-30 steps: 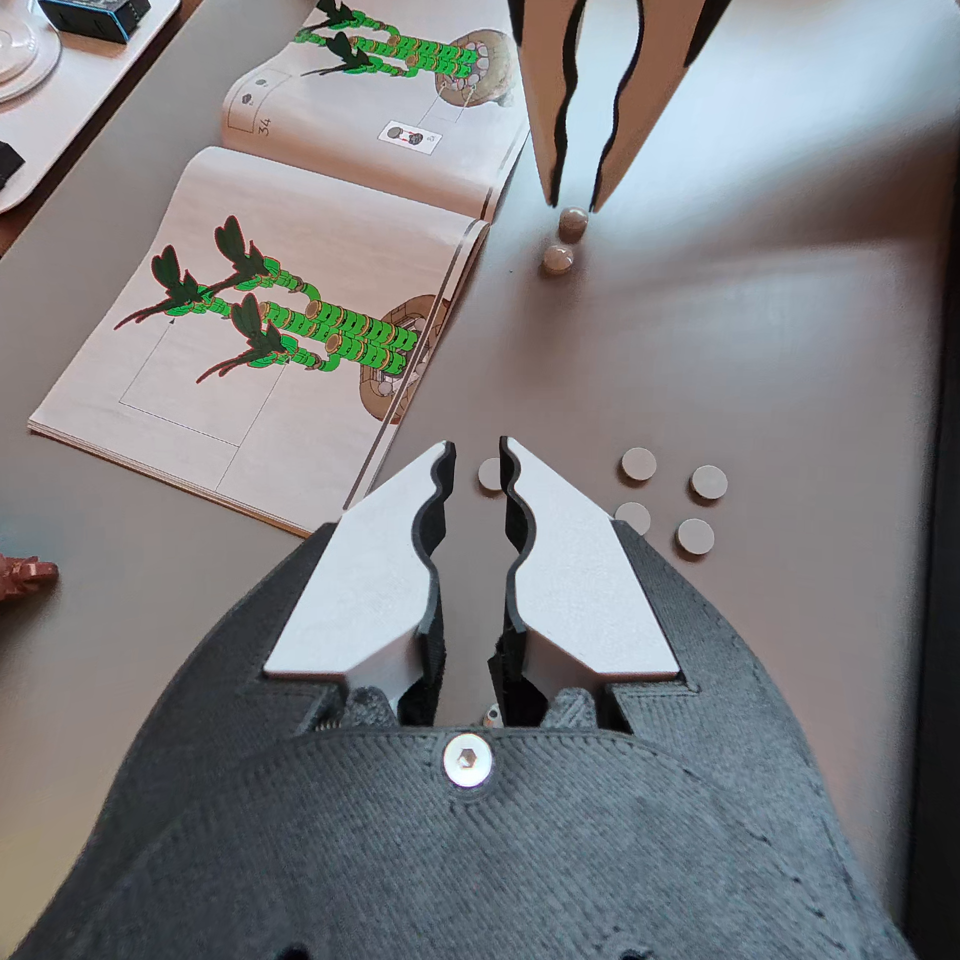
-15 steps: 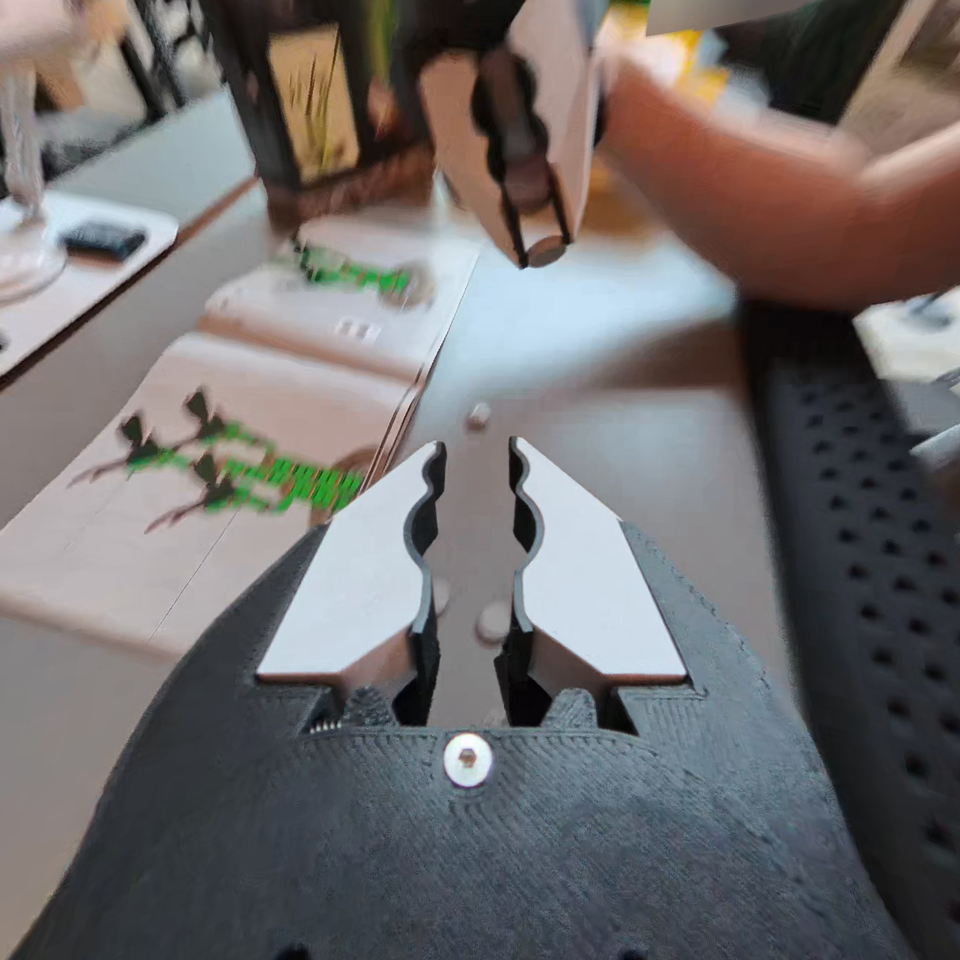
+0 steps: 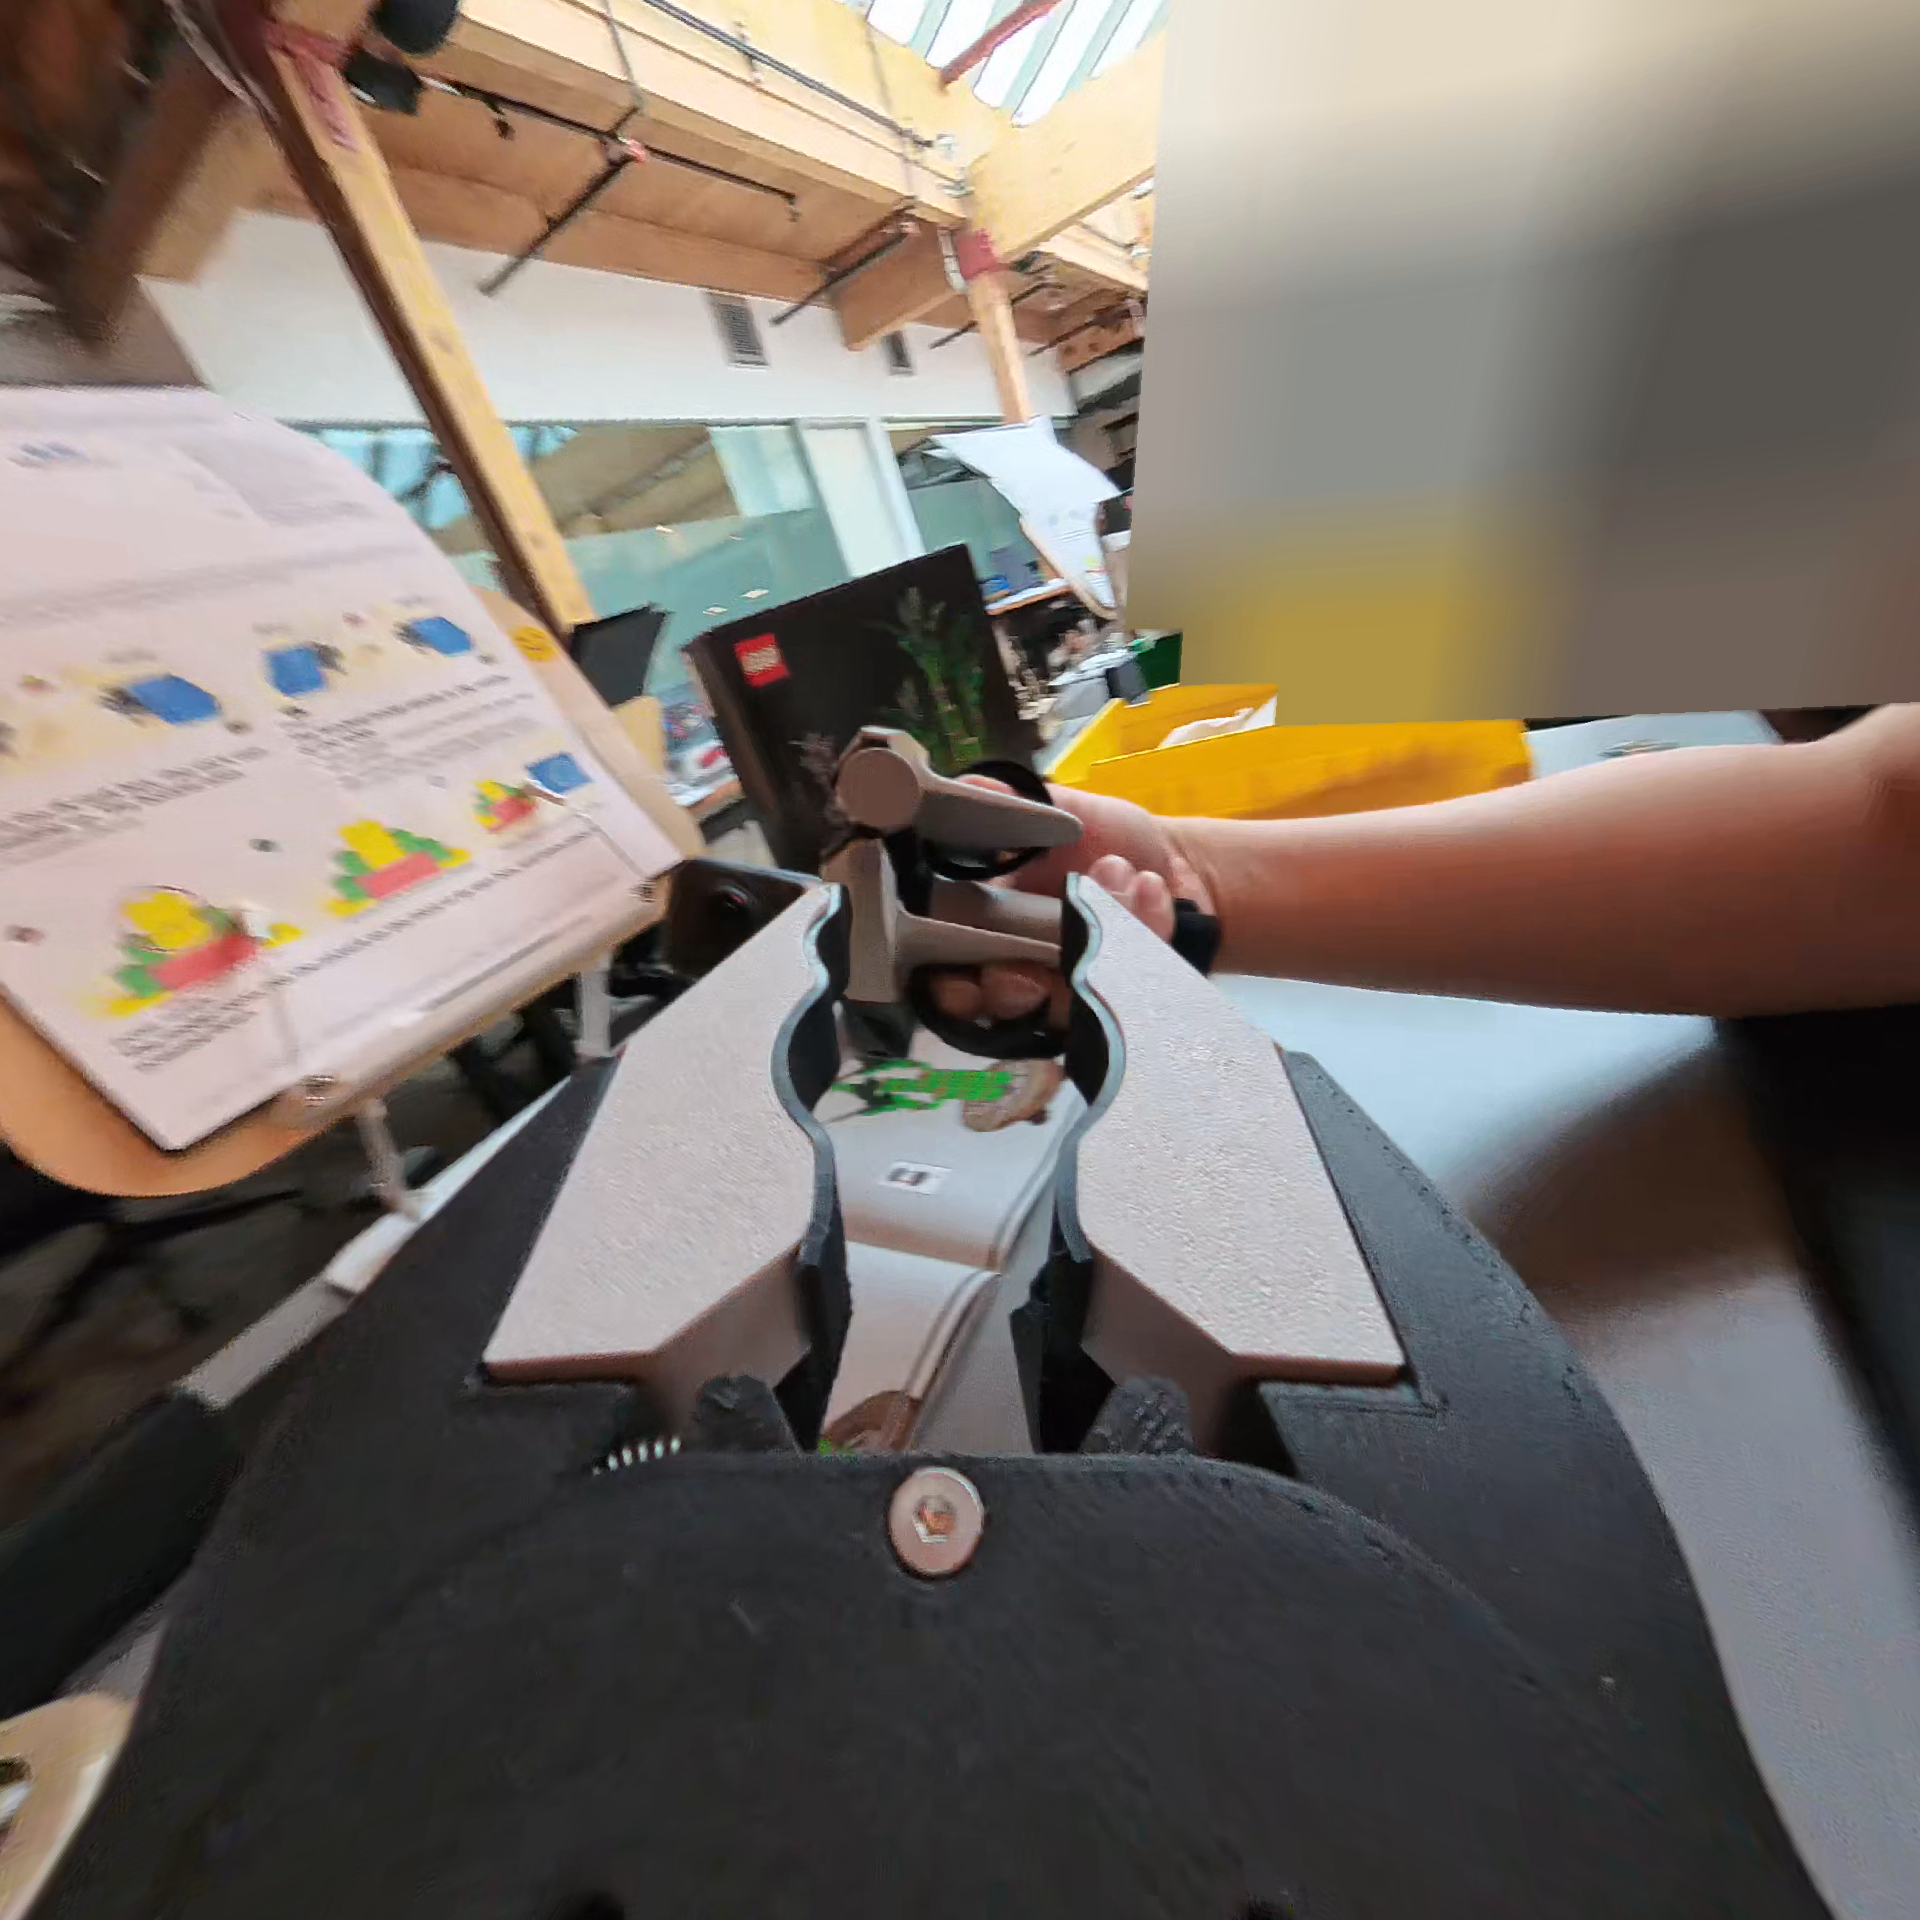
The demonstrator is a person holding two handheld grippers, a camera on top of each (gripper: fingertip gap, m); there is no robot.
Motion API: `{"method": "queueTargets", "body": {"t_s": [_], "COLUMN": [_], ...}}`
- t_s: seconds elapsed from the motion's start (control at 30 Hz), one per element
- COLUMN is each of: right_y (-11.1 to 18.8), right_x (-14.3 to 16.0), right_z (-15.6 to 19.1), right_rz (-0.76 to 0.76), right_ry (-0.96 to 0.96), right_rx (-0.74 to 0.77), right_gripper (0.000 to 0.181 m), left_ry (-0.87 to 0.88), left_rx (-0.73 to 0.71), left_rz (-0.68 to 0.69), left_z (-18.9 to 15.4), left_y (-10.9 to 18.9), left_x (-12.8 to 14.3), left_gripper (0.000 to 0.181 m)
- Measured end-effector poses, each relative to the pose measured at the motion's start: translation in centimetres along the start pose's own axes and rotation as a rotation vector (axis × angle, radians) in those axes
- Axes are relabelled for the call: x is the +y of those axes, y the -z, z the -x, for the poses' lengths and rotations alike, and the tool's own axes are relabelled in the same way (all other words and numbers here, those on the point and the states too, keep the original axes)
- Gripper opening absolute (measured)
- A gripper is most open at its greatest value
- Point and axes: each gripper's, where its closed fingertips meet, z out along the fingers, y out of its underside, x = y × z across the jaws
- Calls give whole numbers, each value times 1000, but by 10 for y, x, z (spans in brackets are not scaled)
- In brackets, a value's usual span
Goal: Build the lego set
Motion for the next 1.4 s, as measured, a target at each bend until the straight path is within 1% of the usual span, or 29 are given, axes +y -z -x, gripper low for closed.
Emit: {"method": "queueTargets", "body": {"t_s": [0.03,0.17,0.27,0.4,0.43,0.5,0.53,0.57,0.6,0.63,0.67,0.7,0.73,0.77,0.8,0.83,0.9,0.93,1.0,1.07,1.13,1.3,1.37,1.4], "right_y": [-2,-7,-8,-7,-6,-3,0,8,25,51,78,97,107,111,119,135,172,184,192,194,194,201,197,194], "right_x": [-1,1,3,2,2,0,0,4,10,15,20,24,32,39,43,47,55,61,73,78,71,74,74,75], "right_z": [0,-6,-12,-23,-26,-26,-27,-40,-60,-81,-94,-99,-99,-97,-97,-99,-99,-99,-101,-103,-102,-101,-102,-103], "right_rz": [-10,-9,-12,-26,-21,-10,8,55,125,208,284,344,404,460,515,585,773,862,992,1054,1047,1124,1109,1094], "right_ry": [-23,-67,-100,-140,-140,-91,-42,24,98,166,209,213,202,196,198,205,214,211,203,209,246,284,295,297], "right_rx": [-27,-59,-68,-50,-33,25,115,277,503,756,959,1093,1152,1176,1231,1337,1559,1617,1628,1618,1642,1637,1612,1587], "right_gripper": [13,13,13,13,13,13,14,14,14,14,14,15,15,15,15,15,15,15,15,15,16,16,16,20], "left_ry": [-35,-99,-104,-84,-81,-74,-71,-70,-67,-52,-17,37,102,170,233,287,357,370,356,316,295,331,352,364], "left_rx": [-39,-101,-99,-147,-145,-129,-122,-124,-133,-146,-167,-188,-203,-217,-232,-244,-265,-277,-295,-316,-328,-333,-338,-338], "left_rz": [-2,-13,-3,12,18,40,54,60,57,54,60,64,57,42,28,20,25,34,64,107,116,75,63,55], "left_z": [3,8,7,15,16,16,17,19,23,28,36,45,53,61,70,78,90,95,101,105,107,111,114,115], "left_y": [1,3,4,6,6,5,4,6,7,10,12,16,19,23,27,31,38,41,45,48,50,56,58,59], "left_x": [-1,-6,-6,-2,0,5,9,11,12,13,16,18,20,21,22,25,33,37,44,49,48,42,41,41], "left_gripper": [35,33,28,18,19,29,32,34,36,36,40,46,50,51,51,52,53,52,50,49,48,46,46,46]}}
